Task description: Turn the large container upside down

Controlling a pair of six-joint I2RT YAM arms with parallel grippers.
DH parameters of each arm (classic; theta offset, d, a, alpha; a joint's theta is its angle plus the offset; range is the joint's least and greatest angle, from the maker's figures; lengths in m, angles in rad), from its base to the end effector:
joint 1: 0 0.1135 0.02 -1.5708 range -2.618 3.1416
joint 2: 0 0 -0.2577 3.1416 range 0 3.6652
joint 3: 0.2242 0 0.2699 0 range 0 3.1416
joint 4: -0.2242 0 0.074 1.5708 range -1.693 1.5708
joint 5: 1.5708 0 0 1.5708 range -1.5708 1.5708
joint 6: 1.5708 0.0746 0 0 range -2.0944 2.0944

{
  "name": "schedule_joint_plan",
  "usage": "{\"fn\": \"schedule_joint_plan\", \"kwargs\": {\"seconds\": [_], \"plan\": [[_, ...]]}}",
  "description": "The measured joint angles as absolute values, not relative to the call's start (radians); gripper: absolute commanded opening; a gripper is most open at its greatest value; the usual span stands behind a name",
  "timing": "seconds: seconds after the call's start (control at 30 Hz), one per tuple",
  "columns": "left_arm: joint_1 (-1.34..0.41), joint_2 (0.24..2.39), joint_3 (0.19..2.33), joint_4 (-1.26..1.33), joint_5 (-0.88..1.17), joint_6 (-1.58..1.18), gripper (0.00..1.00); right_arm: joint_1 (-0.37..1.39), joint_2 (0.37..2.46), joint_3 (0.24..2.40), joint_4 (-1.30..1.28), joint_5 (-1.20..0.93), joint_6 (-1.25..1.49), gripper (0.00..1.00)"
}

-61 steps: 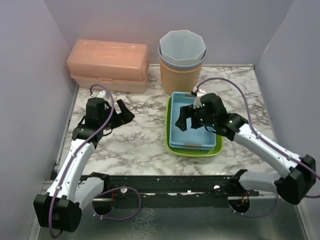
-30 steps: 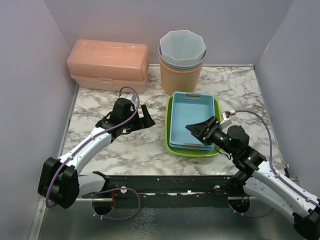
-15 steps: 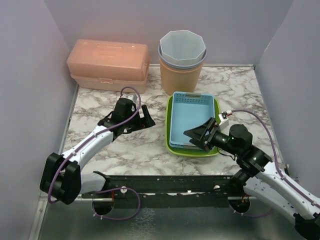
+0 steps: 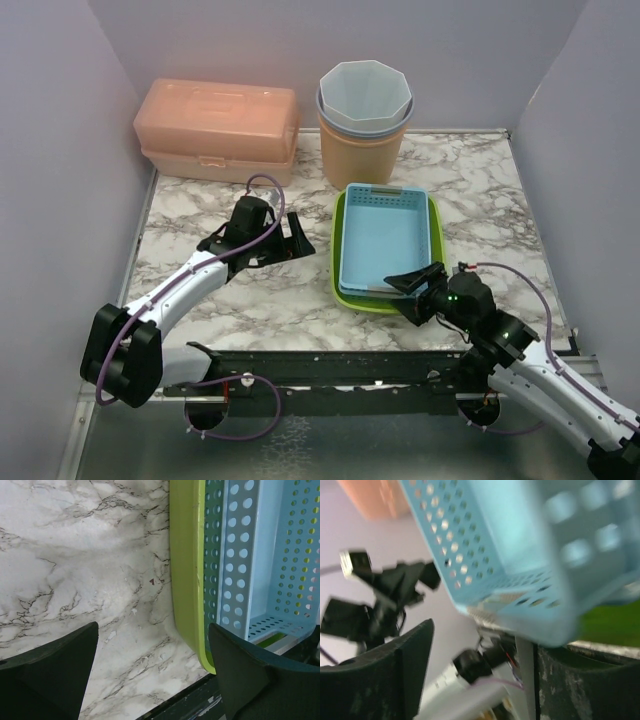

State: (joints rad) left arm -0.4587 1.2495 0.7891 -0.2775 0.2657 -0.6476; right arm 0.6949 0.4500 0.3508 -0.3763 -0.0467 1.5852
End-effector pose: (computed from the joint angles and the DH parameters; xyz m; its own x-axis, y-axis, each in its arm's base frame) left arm 0.2684 -0.1544 0.1966 -0.8439 -0.2325 -0.4835 0.1158 0.8011 -0.5872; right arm 0.1420 0.1229 0.1913 -0.6663 0.7449 0.0342 0.3613 0.2824 0.8887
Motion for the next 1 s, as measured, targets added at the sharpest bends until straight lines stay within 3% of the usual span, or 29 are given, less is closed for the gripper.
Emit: {"fn": "schedule_joint_plan", "kwargs": {"seconds": [0.1, 0.2, 0.33, 0.5, 0.6, 0.73, 0.8, 0.93, 1.0], "plan": [[-0.461, 1.25, 0.791, -0.278, 0.281, -0.648, 0.91, 0.695, 0.41, 0.271, -0.352, 0.074, 1.676, 0.7], [-0.463, 1.25, 0.794, -0.278, 0.287, -0.647, 0.92, 0.695, 0.395, 0.218, -0.271, 0.15, 1.742, 0.57], [-0.465, 1.25, 0.794, -0.279, 0.288, -0.648, 0.92, 0.699, 0.453, 0.211, -0.216, 0.217, 1.781, 0.52], [-0.466, 1.25, 0.794, -0.278, 0.288, -0.647, 0.92, 0.699, 0.5, 0.212, -0.182, 0.235, 1.799, 0.53], [-0.467, 1.25, 0.794, -0.278, 0.288, -0.648, 0.92, 0.699, 0.498, 0.207, -0.159, 0.24, 1.799, 0.59], [-0.467, 1.268, 0.803, -0.28, 0.296, -0.647, 0.92, 0.699, 0.562, 0.188, -0.004, 0.228, 1.747, 0.56], [-0.47, 1.29, 0.818, -0.281, 0.301, -0.647, 0.92, 0.701, 0.617, 0.197, 0.038, 0.218, 1.718, 0.52], [-0.481, 1.312, 0.846, -0.279, 0.302, -0.652, 0.92, 0.701, 0.666, 0.202, 0.095, 0.223, 1.706, 0.3], [-0.487, 1.311, 0.853, -0.279, 0.302, -0.656, 0.92, 0.701, 0.663, 0.194, 0.135, 0.236, 1.71, 0.26]]}}
